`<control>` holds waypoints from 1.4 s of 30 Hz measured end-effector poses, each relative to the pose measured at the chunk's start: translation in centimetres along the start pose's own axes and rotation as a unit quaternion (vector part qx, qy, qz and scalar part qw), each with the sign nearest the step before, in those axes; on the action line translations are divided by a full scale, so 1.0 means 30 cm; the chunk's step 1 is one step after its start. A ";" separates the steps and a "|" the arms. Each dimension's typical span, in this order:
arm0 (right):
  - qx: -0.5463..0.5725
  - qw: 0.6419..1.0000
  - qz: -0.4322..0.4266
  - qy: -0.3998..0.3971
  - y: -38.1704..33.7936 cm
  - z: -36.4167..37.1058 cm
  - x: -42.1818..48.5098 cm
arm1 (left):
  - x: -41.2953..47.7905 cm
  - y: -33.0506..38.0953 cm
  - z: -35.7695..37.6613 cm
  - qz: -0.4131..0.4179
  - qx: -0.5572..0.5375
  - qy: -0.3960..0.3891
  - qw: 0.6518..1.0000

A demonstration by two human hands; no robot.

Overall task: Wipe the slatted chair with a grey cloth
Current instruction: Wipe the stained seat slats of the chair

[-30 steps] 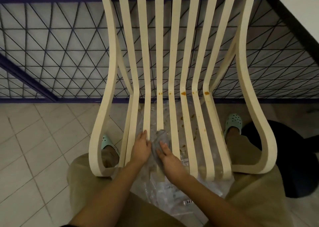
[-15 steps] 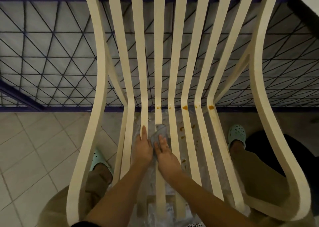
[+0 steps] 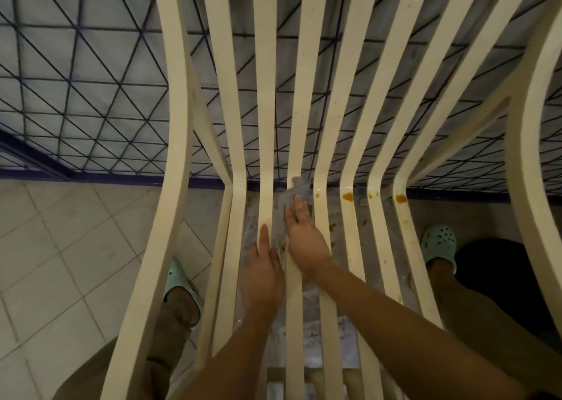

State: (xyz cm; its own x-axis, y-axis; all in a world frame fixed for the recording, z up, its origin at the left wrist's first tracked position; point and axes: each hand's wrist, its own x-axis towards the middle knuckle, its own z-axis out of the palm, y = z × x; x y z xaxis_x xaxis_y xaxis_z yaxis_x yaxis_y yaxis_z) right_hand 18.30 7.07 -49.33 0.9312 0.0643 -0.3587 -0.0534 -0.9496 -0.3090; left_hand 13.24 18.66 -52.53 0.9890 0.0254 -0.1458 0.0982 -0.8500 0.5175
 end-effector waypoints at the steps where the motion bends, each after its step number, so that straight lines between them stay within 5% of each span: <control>1: -0.004 1.000 -0.001 0.000 0.005 -0.007 0.028 | 0.001 0.003 -0.002 -0.001 0.006 0.001 1.000; 12: -0.033 0.998 -0.047 0.018 0.026 0.048 0.044 | 0.017 -0.010 0.007 -0.028 0.011 -0.021 0.999; 22: 0.023 1.000 0.020 0.007 -0.009 0.030 0.082 | 0.034 -0.024 0.023 -0.014 0.025 -0.029 0.999; 31: -0.006 0.998 0.038 -0.053 -0.083 0.107 -0.143 | 0.008 -0.038 -0.009 0.029 -0.026 -0.028 0.999; 42: 0.025 0.997 0.038 -0.059 -0.144 0.219 -0.493 | -0.268 -0.102 -0.055 0.053 0.049 -0.082 0.994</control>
State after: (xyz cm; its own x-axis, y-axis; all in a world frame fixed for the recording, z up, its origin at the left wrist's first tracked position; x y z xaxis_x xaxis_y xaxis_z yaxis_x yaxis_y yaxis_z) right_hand 2.38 12.23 -48.49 0.8750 0.0312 -0.4831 -0.1434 -0.9364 -0.3202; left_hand 5.17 21.94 -51.55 0.9611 -0.1462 -0.2343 -0.0250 -0.8910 0.4534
